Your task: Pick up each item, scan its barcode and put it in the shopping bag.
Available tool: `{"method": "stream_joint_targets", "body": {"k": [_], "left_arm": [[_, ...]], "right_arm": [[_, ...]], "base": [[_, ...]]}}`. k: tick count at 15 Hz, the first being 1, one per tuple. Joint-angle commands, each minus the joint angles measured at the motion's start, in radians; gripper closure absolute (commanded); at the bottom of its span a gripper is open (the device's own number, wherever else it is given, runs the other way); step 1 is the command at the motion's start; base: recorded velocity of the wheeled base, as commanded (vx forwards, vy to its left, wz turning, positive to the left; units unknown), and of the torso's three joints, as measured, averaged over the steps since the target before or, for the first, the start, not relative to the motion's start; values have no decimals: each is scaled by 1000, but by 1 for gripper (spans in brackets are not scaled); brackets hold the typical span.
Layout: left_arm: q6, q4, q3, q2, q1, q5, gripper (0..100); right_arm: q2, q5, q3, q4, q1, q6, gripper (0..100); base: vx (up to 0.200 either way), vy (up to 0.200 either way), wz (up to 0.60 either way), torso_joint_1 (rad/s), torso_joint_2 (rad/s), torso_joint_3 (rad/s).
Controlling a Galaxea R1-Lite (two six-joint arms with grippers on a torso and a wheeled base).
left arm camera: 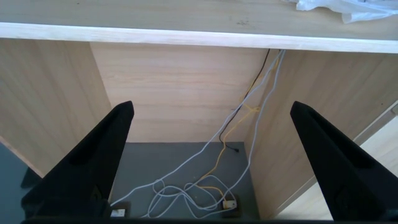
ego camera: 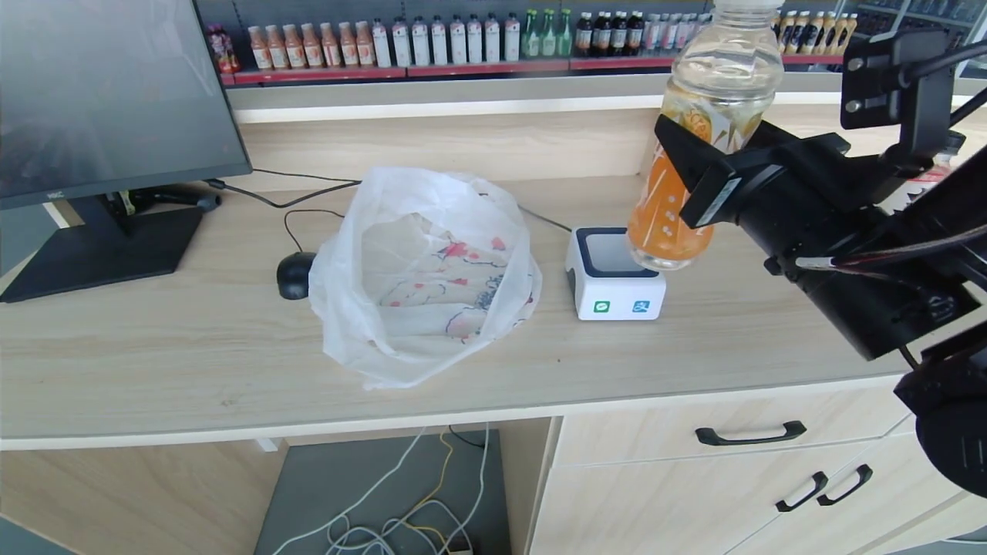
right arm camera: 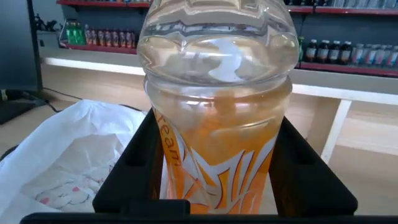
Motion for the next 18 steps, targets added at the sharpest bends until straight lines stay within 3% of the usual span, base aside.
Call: {"method": "stream_joint_targets", "body": {"k": [1, 5, 18], "left_arm": [[0, 0, 0, 0, 0, 0, 0], [0, 0, 0, 0, 0, 0, 0], [0, 0, 0, 0, 0, 0, 0]], "right_arm": [[12, -1, 46, -62, -7, -23, 100], [10, 0, 46, -99, -11, -44, 100], [12, 0, 36, -97, -11, -40, 100]], "base": [[0, 0, 0, 0, 0, 0], [0, 0, 0, 0, 0, 0], [0, 200, 0, 3, 2, 3]]}}
